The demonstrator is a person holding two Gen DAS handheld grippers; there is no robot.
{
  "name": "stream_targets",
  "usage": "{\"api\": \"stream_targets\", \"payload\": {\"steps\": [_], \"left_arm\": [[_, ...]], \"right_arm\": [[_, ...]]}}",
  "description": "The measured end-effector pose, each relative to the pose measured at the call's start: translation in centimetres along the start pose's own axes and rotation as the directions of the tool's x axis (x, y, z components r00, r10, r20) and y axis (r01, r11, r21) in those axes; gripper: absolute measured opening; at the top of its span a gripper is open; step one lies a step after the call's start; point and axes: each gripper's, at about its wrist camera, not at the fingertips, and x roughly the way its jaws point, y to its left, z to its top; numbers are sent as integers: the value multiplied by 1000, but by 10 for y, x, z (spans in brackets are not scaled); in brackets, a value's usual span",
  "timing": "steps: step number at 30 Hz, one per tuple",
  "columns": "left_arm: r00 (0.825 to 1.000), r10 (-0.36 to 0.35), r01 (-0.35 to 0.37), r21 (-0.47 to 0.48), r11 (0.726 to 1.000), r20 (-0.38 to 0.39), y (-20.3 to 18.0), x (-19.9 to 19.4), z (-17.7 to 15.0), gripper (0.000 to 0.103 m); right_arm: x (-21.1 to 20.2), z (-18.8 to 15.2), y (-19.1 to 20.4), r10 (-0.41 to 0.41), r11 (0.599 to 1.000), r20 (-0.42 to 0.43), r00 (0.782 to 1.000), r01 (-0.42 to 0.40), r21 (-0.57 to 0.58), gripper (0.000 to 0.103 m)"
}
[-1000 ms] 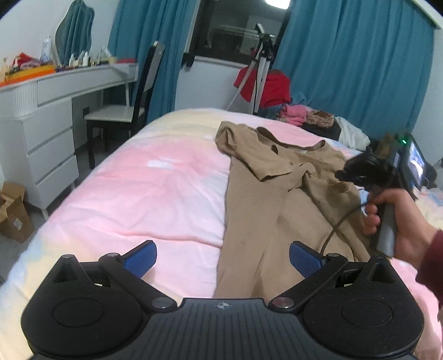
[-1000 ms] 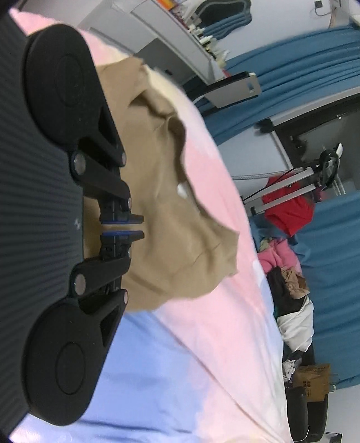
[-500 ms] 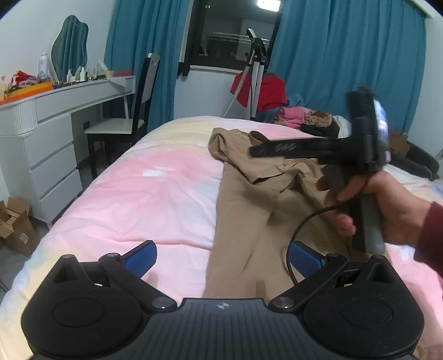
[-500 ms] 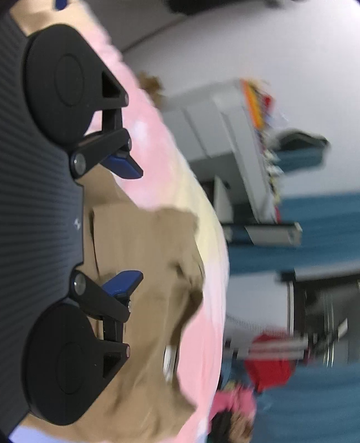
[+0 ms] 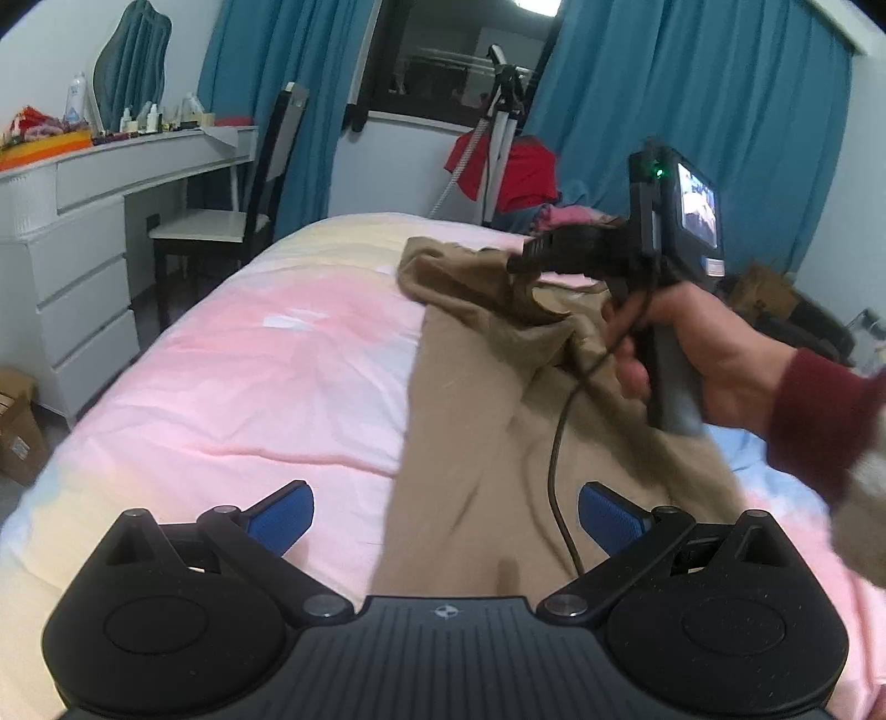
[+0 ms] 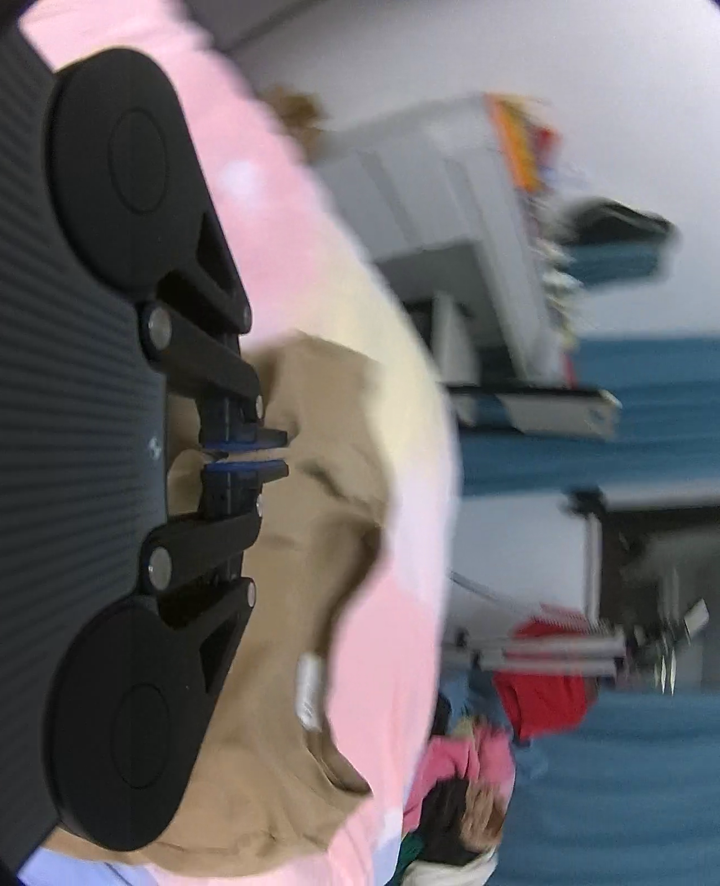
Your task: Fold clothes
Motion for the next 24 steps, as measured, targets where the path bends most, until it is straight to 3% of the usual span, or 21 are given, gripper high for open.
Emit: {"api": "stream_targets", "payload": {"steps": [3, 6, 10, 14, 18, 20, 24], "left_arm": [[1000, -5, 5, 22, 1000, -6, -5, 3, -3, 103], [1000, 5, -4, 43, 999, -26, -8, 11, -5, 103], [999, 7, -5, 53, 999, -49, -7, 26, -7, 103], [997, 14, -10, 55, 998, -79, -3, 40, -9, 103], [996, 39, -33, 72, 997, -83, -2, 49, -9, 103], [996, 36, -32, 55, 998, -86, -1, 50, -7, 103], [996, 34, -29, 53, 998, -81, -1, 45, -4, 103]], "right_arm": [[9, 13, -31, -39, 991, 48, 998, 32, 127, 7], [30, 2, -66, -84, 963, 12, 996, 78, 257, 6], [58, -14, -113, -136, 897, -49, 989, 144, 418, 6], [65, -39, -125, -140, 884, -43, 989, 145, 445, 7], [56, -33, -116, -150, 896, -51, 987, 158, 415, 11], [47, -25, -110, -144, 899, -79, 986, 163, 405, 15], [-10, -11, -81, -132, 927, -46, 990, 139, 347, 51]]}}
